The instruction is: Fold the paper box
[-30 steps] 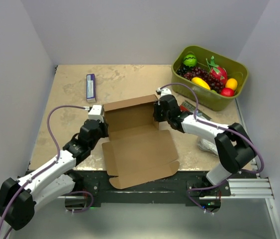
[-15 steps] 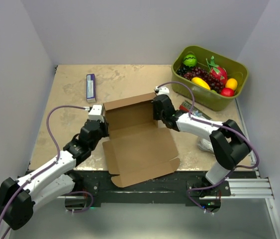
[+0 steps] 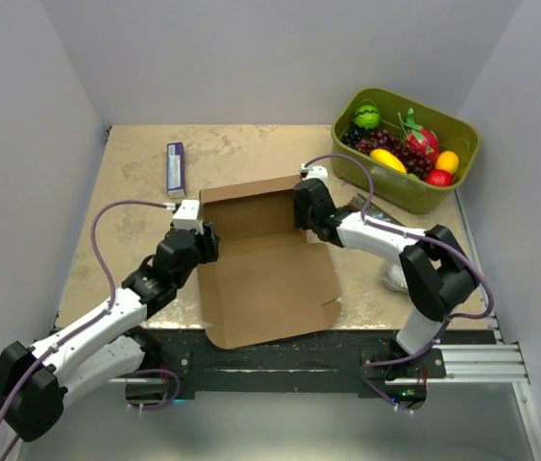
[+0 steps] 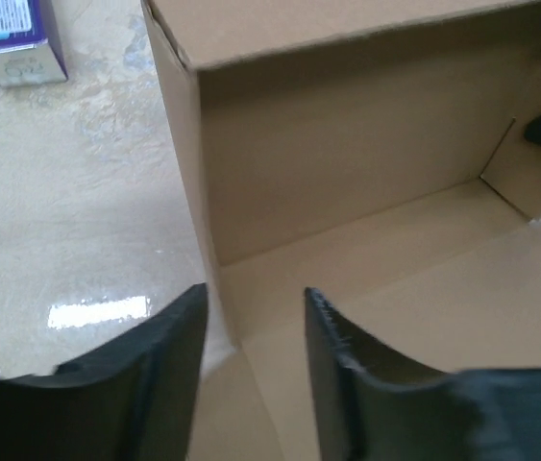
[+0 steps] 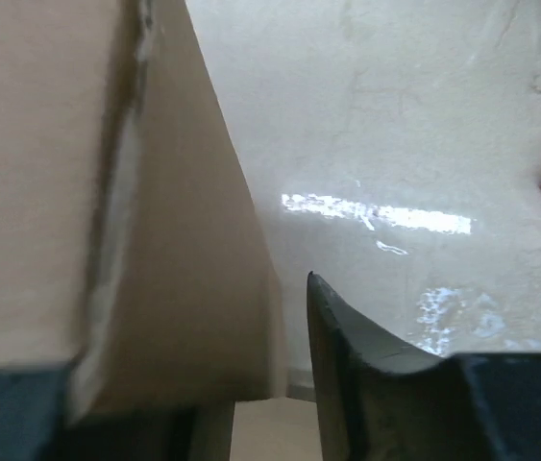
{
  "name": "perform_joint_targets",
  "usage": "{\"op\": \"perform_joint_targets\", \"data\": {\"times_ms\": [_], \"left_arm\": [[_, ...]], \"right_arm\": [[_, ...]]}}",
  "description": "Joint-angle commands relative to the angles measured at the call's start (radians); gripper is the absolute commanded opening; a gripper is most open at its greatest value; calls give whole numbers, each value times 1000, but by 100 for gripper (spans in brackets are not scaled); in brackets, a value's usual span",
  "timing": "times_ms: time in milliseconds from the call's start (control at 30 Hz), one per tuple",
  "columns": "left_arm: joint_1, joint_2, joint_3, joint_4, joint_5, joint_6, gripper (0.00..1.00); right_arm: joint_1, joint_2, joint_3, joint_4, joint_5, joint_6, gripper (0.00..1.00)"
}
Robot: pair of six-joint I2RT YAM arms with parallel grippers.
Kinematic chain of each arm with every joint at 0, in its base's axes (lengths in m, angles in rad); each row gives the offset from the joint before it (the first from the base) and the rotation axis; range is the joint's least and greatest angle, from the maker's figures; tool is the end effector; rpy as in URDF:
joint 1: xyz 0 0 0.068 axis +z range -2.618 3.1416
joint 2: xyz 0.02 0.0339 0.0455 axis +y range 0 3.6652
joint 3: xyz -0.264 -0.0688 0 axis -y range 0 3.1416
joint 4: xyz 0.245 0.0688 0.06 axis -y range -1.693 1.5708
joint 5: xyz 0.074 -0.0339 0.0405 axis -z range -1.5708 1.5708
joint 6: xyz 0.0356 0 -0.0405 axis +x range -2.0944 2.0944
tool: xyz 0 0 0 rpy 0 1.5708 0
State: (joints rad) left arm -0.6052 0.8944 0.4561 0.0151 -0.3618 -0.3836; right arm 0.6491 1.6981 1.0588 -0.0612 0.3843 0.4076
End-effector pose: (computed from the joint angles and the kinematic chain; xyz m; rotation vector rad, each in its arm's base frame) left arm 0.1715 -0.1034 0.2257 -0.0136 1.9760 -0.2859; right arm 0.3010 0.2117 0.2084 -0.0677 2.2141 0.1463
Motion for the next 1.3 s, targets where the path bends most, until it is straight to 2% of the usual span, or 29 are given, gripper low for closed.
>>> {"op": "perform_joint_targets", "data": {"times_ms": [0,33,67,100,233,333,367,500,600,867,1033,1267], "left_arm": [[-7,-15,101,-13,23,-29,62],[-7,-15,113,-65,17,-29,66],[-7,-17,124,-81,15,-31,69],[-7,-18,144,-93,15,-29,73],[-7,-34,194,-165,24,15,80],[-7,-28,271,-214,38,110,83],[-8,-2,326,-228,55,189,83],[-7,96,443,-294,148,431,83],[-10,187,507,-320,191,555,83],[-105,271,507,-199,247,765,84],[-157,304,487,-86,147,851,85],[-191,406,497,-30,113,943,86]], "right_arm": [[-26,25,56,-141,24,-9,48],[-28,20,58,-147,15,-13,53],[-28,0,53,-149,5,-16,54],[-28,-8,47,-146,2,-16,54],[-29,-40,46,-153,-19,-26,52],[-28,-61,59,-180,-76,-39,62],[-29,-72,53,-180,-109,-46,68],[-28,-138,30,-192,-168,-75,79],[-29,-205,10,-212,-211,-96,83],[-28,-391,-75,-247,-243,-95,91],[-48,-491,-105,-272,-223,-85,95],[-86,-597,-105,-276,-242,-76,97]]}}
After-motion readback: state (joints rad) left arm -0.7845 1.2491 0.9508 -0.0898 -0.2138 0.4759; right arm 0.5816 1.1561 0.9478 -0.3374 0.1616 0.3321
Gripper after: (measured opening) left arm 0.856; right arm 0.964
